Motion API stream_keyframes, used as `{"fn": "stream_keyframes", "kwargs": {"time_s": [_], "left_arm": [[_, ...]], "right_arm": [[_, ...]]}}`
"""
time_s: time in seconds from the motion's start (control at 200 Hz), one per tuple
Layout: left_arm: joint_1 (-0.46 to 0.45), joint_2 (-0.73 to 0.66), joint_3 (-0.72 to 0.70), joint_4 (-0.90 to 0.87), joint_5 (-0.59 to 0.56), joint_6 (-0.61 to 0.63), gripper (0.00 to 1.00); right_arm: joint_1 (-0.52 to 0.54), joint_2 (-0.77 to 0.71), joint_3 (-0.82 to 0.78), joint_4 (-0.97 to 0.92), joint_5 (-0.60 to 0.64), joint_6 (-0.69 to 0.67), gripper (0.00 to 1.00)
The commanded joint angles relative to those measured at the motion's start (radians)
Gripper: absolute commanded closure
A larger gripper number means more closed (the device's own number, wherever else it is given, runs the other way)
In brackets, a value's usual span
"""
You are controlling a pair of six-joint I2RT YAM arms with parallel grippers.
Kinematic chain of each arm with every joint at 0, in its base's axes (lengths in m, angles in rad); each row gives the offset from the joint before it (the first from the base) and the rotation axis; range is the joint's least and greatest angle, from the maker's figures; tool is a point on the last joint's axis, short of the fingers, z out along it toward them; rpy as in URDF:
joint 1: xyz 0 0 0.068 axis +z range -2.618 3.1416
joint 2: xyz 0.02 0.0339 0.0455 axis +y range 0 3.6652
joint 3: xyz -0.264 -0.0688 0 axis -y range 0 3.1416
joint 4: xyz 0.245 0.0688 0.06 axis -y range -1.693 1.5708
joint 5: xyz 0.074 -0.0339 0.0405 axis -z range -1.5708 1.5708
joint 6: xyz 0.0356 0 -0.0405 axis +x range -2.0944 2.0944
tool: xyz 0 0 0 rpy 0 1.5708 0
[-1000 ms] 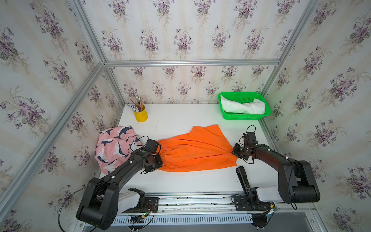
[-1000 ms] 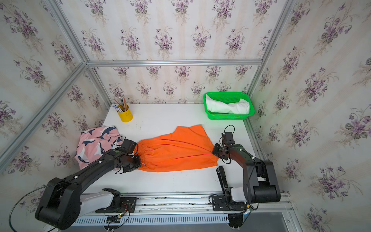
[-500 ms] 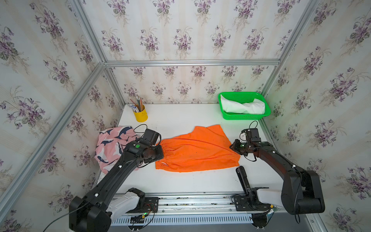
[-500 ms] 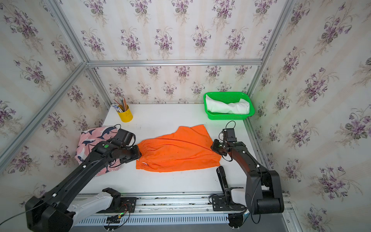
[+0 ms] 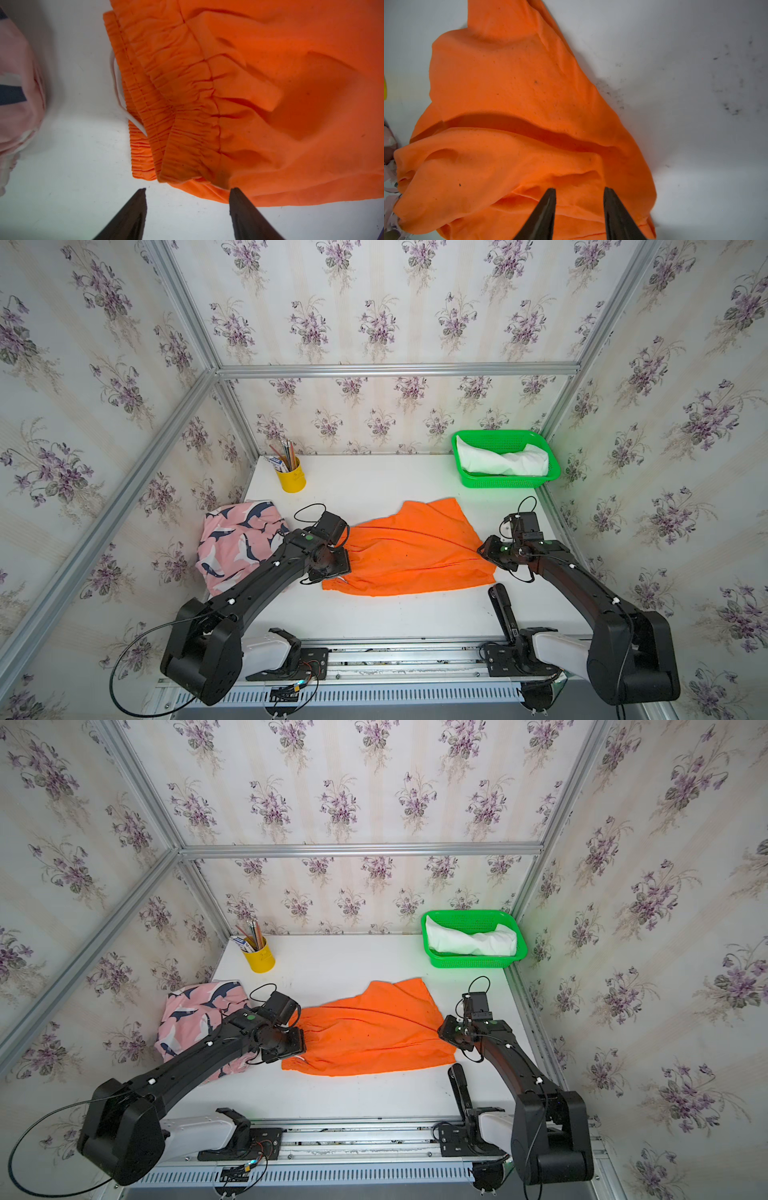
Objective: Roll up the shorts
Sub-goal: Adjust the shorts at the center of the board.
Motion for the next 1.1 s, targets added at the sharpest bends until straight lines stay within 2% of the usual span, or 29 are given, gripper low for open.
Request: {"fn": "stream_keyframes", "kwargs": {"time_s": [0.0,0.22,0.27,0.31,0.34,0.375,0.47,0.535,0.605,0.78,0.949,1.019,1.059,1.094], "left_arm": [[0.011,0.04,0.016,0.043,-0.036,0.031,0.34],[0.037,0.206,0.034,0.116,0.074,0.062,0.33],[0.037,0.217,0.03,0.126,0.088,0.062,0.37],[0.037,0.215,0.026,0.13,0.092,0.059,0.43],[0.037,0.208,0.024,0.13,0.092,0.058,0.54],[0.037,0.193,0.023,0.129,0.09,0.057,0.64],[0.037,0.138,0.036,0.09,0.059,0.057,0.79],[0.038,0.076,0.057,0.048,0.035,0.061,0.87],[0.041,0.026,0.086,-0.009,0.015,0.067,0.91],[0.041,-0.106,0.097,-0.166,-0.003,0.052,0.93],[0.04,-0.136,-0.097,-0.121,0.059,-0.013,0.9],[0.041,-0.119,-0.181,-0.058,0.085,-0.05,0.86],[0.04,-0.107,-0.214,-0.029,0.085,-0.061,0.77],[0.04,-0.098,-0.229,-0.012,0.082,-0.065,0.74]], "right_arm": [[0.001,0.029,-0.01,0.073,0.02,-0.006,0.56],[0.0,0.147,-0.019,0.129,-0.017,-0.031,0.52],[0.001,0.165,-0.026,0.138,-0.028,-0.029,0.53],[0.001,0.167,-0.031,0.145,-0.036,-0.022,0.58],[0.001,0.161,-0.034,0.15,-0.043,-0.016,0.64],[0.001,0.146,-0.038,0.152,-0.048,-0.01,0.73],[0.001,0.098,-0.027,0.128,-0.036,-0.001,1.0],[0.001,0.068,-0.008,0.099,-0.033,0.0,1.0],[0.0,0.037,0.015,0.068,-0.037,0.006,1.0],[0.001,-0.072,0.032,-0.006,-0.038,0.049,1.0],[0.001,-0.098,-0.113,0.069,-0.025,0.119,1.0],[0.001,-0.08,-0.188,0.135,-0.019,0.151,1.0],[0.001,-0.069,-0.219,0.17,-0.016,0.163,1.0],[0.001,-0.062,-0.233,0.187,-0.016,0.167,1.0]]}}
